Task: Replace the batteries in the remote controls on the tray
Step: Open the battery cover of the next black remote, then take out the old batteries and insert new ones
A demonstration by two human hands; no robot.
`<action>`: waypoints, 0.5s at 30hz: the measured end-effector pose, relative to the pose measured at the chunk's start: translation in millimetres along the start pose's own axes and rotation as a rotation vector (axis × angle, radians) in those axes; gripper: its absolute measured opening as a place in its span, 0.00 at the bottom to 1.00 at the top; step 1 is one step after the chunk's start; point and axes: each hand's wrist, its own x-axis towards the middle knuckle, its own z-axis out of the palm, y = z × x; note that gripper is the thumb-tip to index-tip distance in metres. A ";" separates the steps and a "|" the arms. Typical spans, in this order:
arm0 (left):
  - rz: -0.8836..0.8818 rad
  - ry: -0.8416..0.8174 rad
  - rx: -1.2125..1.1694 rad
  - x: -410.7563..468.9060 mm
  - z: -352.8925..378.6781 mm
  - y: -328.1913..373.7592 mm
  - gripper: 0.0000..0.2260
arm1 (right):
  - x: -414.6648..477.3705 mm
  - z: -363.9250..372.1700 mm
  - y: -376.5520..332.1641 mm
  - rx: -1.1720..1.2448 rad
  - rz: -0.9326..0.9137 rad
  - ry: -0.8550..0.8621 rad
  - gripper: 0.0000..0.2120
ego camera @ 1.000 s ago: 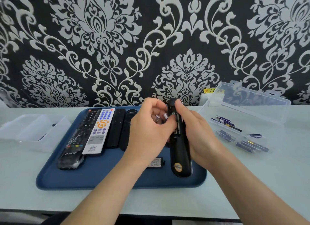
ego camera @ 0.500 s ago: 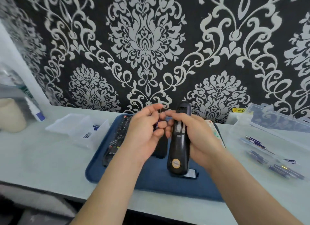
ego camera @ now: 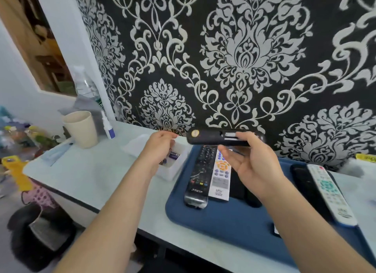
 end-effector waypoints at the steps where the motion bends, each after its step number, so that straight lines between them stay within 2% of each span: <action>1: 0.012 0.047 -0.045 -1.2 -2.8 0.9 0.12 | 0.4 -2.6 1.1 0.041 0.006 0.008 0.05; 3: 0.080 0.116 -0.154 -8.6 -4.1 6.7 0.12 | -1.5 -7.9 2.8 0.097 0.009 0.030 0.01; 4: 0.106 0.083 -0.220 -16.7 -2.5 12.8 0.11 | -3.1 -10.4 3.7 0.122 0.011 0.027 0.02; 5: 0.118 0.004 -0.261 -26.8 1.8 20.7 0.09 | -4.6 -13.1 4.4 0.136 0.008 0.013 0.03; 7: 0.151 -0.164 -0.194 -47.0 17.0 32.5 0.11 | -8.1 -20.6 5.9 0.107 0.003 -0.029 0.07; 9: 0.214 -0.210 -0.156 -59.2 35.4 37.9 0.12 | -14.3 -28.4 5.2 -0.029 0.011 -0.069 0.09; 12: 0.248 -0.170 -0.247 -66.6 54.8 45.6 0.13 | -31.1 -42.3 -4.6 -0.285 0.074 -0.153 0.10; 15: 0.226 -0.288 -0.272 -78.0 81.5 55.3 0.14 | -48.0 -58.5 -24.2 -0.345 0.094 -0.152 0.07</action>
